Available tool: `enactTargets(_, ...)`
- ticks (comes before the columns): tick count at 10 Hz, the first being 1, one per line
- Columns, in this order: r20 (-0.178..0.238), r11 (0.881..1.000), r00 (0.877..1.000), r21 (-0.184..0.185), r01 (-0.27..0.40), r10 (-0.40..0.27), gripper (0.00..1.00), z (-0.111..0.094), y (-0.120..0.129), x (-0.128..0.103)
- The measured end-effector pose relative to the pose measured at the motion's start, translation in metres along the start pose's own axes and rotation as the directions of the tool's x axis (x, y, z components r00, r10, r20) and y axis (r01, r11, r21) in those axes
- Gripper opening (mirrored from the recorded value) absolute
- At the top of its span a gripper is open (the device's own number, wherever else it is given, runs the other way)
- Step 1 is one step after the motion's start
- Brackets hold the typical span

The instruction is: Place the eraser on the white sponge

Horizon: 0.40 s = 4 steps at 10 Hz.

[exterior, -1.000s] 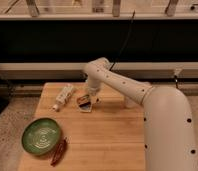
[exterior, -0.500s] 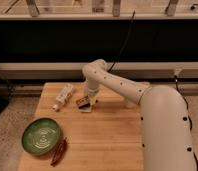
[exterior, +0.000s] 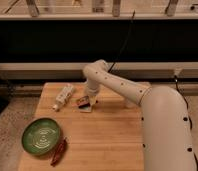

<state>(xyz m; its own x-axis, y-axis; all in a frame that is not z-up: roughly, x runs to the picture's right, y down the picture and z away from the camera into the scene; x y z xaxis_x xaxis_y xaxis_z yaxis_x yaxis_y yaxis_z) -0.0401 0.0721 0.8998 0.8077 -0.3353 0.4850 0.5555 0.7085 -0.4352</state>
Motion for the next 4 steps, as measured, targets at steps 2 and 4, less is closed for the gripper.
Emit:
enactTargets(2,-0.011,1.000,1.000,0.007,-0.011,0.011,0.80,-0.0122,0.0041,0.0084)
enactTargets(4,-0.010,1.000,1.000,0.010,-0.011,0.011,0.80,-0.0118,0.0035,0.0075)
